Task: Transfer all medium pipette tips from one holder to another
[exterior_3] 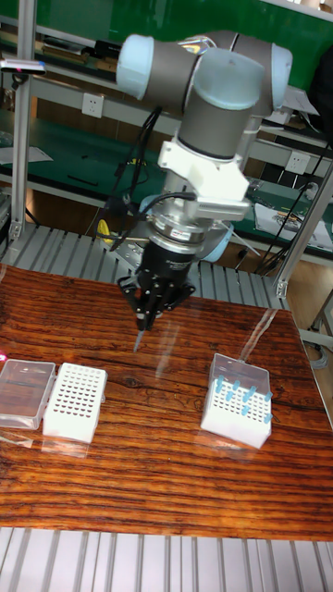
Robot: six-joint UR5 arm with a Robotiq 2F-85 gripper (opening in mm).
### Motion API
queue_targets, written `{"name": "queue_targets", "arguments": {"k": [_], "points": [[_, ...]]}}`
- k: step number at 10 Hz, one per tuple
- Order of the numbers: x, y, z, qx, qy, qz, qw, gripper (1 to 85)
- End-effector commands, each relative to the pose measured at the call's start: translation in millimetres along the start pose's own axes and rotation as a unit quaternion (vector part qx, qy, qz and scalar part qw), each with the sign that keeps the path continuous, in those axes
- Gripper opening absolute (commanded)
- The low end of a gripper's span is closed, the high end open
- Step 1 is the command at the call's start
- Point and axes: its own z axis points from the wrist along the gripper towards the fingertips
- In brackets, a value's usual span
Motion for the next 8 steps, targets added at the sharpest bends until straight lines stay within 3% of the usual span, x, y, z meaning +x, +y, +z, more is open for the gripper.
{"name": "queue_targets", "arguments": {"k": [1, 3, 5, 7, 8], "points": [[10.9, 0.6, 7.5, -0.016, 0.000, -0.022, 0.9996, 6.0], [17.1, 10.0, 6.9, -0.034, 0.012, 0.009, 0.9993, 7.3], [12.8, 16.9, 6.4, -0.047, 0.007, 0.075, 0.9960, 7.0], [1.4, 5.8, 7.1, -0.028, -0.015, 0.114, 0.9930, 4.7], [4.1, 1.2, 6.3, -0.027, -0.012, 0.110, 0.9935, 4.3]]}}
